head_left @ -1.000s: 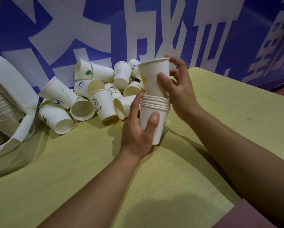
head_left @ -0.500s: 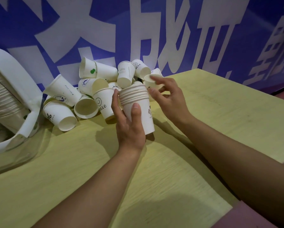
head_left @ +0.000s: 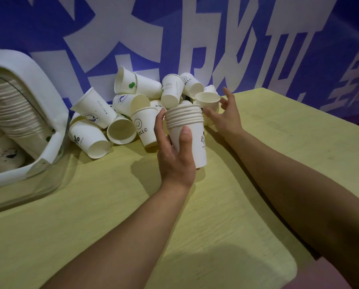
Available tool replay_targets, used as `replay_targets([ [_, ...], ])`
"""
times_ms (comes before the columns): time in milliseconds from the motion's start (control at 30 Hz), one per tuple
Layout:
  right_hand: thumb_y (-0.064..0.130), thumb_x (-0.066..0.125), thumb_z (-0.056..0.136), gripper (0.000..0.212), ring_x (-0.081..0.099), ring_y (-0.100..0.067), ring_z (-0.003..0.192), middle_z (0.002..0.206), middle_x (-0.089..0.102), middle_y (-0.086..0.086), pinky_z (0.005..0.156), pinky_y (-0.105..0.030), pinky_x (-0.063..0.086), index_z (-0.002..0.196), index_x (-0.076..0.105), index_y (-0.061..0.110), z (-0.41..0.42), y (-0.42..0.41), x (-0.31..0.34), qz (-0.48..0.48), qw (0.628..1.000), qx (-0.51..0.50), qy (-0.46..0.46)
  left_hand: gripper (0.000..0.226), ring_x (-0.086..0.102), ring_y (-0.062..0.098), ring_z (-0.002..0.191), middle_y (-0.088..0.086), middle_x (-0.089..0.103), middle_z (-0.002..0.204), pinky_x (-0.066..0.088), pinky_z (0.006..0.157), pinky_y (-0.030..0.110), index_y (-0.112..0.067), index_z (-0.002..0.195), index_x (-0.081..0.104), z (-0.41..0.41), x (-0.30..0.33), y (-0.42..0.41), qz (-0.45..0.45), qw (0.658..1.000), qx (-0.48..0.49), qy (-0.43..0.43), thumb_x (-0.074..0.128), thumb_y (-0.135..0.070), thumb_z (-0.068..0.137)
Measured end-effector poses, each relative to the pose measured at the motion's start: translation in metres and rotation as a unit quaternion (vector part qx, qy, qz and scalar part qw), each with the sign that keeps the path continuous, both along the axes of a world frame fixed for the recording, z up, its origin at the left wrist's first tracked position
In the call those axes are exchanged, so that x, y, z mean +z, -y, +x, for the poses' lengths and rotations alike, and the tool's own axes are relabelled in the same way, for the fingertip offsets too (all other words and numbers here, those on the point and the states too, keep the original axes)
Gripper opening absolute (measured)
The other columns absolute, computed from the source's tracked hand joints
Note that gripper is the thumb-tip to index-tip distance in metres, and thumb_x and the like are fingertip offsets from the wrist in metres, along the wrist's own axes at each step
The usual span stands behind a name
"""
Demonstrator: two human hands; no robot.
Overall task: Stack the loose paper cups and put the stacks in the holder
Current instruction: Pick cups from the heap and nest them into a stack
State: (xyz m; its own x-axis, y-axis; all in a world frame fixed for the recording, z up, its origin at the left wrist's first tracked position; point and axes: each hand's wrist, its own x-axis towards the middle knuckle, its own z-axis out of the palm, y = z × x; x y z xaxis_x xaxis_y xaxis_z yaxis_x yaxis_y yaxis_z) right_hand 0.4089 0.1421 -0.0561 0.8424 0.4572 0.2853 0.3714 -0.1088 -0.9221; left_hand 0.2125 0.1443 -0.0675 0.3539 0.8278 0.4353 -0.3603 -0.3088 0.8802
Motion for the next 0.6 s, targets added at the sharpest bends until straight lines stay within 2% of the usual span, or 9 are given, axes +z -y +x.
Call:
replay_targets([
  [100,0.024,0.080,0.082,0.088,0.046,-0.009,0.121,0.143,0.050,0.002,0.097,-0.027,0.039,0.152,0.027,0.030,0.001,-0.004,-0.003,-0.009,1.000,0.019,0.023,0.069,0.070,0.007,0.082,-0.009,0.069,0.107,0.057,0.070,0.029,-0.038,0.144,0.034,0.000,-0.001,-0.001,0.003,1.000,-0.001,0.004,0.052,-0.060,0.080],
  [200,0.026,0.082,0.080,0.087,0.051,-0.015,0.124,0.140,0.052,0.002,0.099,-0.030,0.045,0.150,0.030,0.029,0.001,-0.005,-0.003,-0.009,0.999,0.003,0.044,0.061,0.070,0.004,0.080,-0.003,0.068,0.110,0.054,0.067,0.021,-0.038,0.141,0.033,0.000,0.001,0.000,0.001,1.000,-0.006,0.011,0.056,-0.051,0.086],
  [300,0.028,0.084,0.078,0.087,0.056,-0.019,0.120,0.137,0.052,0.003,0.096,-0.031,0.052,0.148,0.032,0.031,0.001,0.004,0.004,0.054,0.997,-0.038,0.039,0.059,0.068,-0.002,0.080,-0.012,0.067,0.107,0.051,0.068,0.016,-0.032,0.145,0.034,0.001,0.000,0.000,0.005,1.000,-0.004,0.012,0.054,-0.039,0.090],
  [367,0.030,0.082,0.079,0.084,0.059,-0.019,0.114,0.132,0.051,0.005,0.089,-0.027,0.055,0.147,0.032,0.031,-0.005,0.019,0.013,0.102,0.993,-0.041,0.043,0.066,0.067,-0.003,0.089,-0.017,0.066,0.114,0.051,0.073,0.015,-0.032,0.147,0.035,0.002,-0.001,0.001,0.024,1.000,-0.005,0.002,0.056,-0.049,0.087],
  [500,0.037,0.077,0.083,0.073,0.061,-0.017,0.108,0.129,0.050,0.005,0.080,-0.029,0.060,0.144,0.038,0.030,-0.023,0.041,0.036,0.169,0.981,-0.007,0.090,0.070,0.064,-0.009,0.102,-0.045,0.058,0.115,0.052,0.084,0.020,-0.046,0.146,0.032,0.001,-0.004,0.003,0.066,0.996,-0.021,-0.052,0.050,-0.063,0.081],
  [600,0.035,0.074,0.087,0.069,0.061,-0.017,0.106,0.128,0.051,0.000,0.074,-0.025,0.059,0.145,0.038,0.027,-0.039,0.044,0.053,0.230,0.968,0.029,0.091,0.062,0.060,-0.011,0.108,-0.050,0.054,0.118,0.053,0.092,0.028,-0.064,0.140,0.029,-0.001,-0.002,0.007,0.093,0.991,-0.027,-0.096,0.048,-0.068,0.081],
])
